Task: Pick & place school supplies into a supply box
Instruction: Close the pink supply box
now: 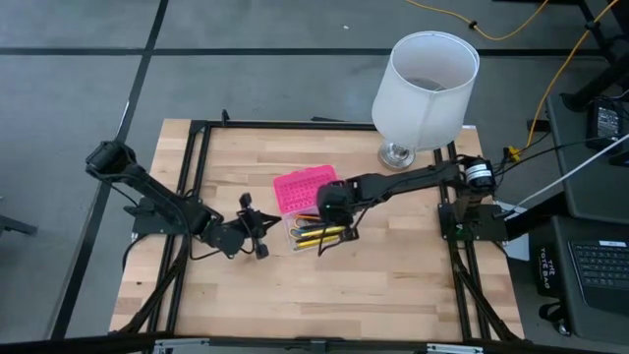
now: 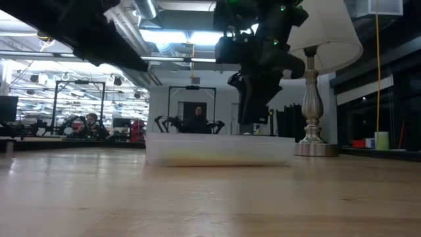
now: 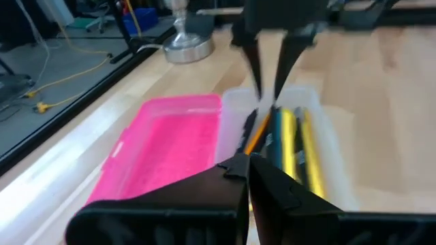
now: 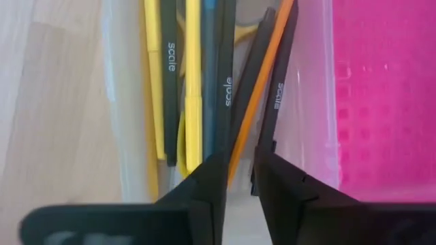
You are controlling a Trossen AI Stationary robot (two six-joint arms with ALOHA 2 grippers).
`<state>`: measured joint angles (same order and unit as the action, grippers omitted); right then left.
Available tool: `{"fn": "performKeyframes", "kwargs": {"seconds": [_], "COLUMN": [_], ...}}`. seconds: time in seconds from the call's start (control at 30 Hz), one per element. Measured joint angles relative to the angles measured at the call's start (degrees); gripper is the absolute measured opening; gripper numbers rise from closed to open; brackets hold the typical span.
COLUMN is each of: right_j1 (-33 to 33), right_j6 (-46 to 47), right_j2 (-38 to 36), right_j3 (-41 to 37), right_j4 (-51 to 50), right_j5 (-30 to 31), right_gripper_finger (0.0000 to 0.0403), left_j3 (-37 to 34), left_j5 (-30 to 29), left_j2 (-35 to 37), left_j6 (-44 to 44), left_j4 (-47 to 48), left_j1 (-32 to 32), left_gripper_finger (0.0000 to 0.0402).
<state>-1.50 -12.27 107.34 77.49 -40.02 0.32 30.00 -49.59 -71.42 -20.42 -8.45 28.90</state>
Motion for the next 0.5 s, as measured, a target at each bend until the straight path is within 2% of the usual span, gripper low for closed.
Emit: {"fn": "performKeyframes", "kwargs": {"seconds": [0.13,0.27,0.4,0.5], "right_j1": [0.5,0.7,0.9,1.0], "right_j6": [1.5,1.5,3.2,3.0], "right_j2": [-2.8,-8.5,-16.7,-23.1], "right_j3": [-0.1,-3.2,-12.3,-21.7], "right_j4": [-3.6,-0.2,11.2,24.9], "right_j5": [0.0,2.4,8.3,9.1], "right_gripper_finger": [0.0051,0.0015,0.0011,0.0029], "left_j3": [0.0,0.0,0.0,0.0], "left_j5": [0.3,1.6,1.7,1.7], "left_j2": [0.0,0.0,0.0,0.0], "left_j6": [0.0,0.0,0.1,0.1], "left_j4": [2.4,3.4,5.6,6.8], "left_j1": [-1.7,-3.4,-4.5,-5.1], "left_gripper_finger": [0.0006,0.0006,0.0006,0.0006]}}
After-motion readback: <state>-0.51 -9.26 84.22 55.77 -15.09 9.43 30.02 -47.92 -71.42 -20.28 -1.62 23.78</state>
